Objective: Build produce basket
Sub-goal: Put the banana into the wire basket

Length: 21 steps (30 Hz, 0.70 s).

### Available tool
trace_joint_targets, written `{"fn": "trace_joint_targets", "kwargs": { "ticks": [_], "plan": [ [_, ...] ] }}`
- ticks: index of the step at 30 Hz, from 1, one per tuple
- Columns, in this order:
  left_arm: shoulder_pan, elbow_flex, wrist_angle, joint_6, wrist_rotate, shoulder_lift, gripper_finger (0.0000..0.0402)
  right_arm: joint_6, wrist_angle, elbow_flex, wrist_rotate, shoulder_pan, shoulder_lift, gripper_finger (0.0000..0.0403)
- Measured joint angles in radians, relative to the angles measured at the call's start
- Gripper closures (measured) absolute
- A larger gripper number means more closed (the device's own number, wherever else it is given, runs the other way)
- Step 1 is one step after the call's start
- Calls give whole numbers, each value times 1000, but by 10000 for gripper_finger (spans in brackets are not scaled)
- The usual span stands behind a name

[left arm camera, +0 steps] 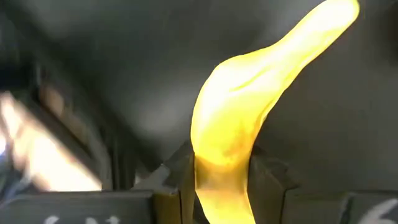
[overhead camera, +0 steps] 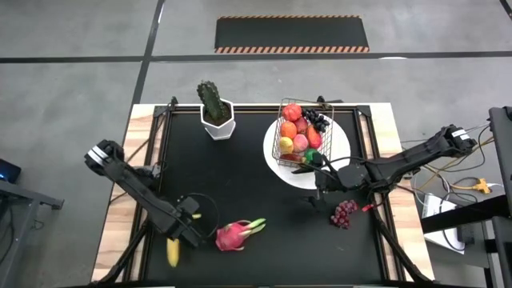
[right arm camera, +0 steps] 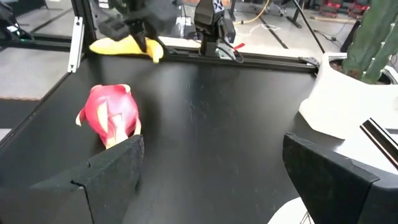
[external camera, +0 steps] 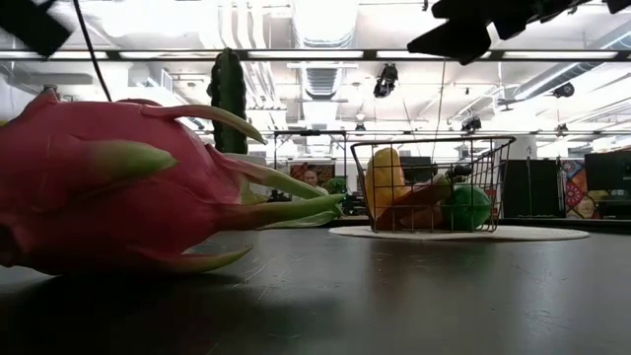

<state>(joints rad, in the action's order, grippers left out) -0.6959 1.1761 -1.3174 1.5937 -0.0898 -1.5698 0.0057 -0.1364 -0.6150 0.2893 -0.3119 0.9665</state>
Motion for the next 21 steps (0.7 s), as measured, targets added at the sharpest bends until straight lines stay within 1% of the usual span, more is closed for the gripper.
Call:
{"fn": "trace_joint_targets", "kwargs": {
  "ticks": [3,5,9,12,15,17,19,21],
  "plan": [
    [0,39,5,-63,214,46,313,-20,-80,39,-1,0,0,37],
    [0,70,8,-108,338,73,312,-29,-148,72,-1,0,0,37],
    [0,140,10,-229,527,103,311,-33,-237,114,-1,0,0,37],
    [-1,185,44,-343,701,117,310,-44,-243,118,-1,0,0,37],
    [1,193,176,-536,881,122,310,-48,-246,118,-1,0,0,37],
    [6,183,302,-699,969,123,309,-55,-252,118,-1,0,0,37],
    [18,162,445,-858,1013,124,309,-73,-274,118,-1,0,0,37],
    [40,131,602,-1010,1017,124,309,-83,-301,118,-1,0,0,37]
  ]
}}
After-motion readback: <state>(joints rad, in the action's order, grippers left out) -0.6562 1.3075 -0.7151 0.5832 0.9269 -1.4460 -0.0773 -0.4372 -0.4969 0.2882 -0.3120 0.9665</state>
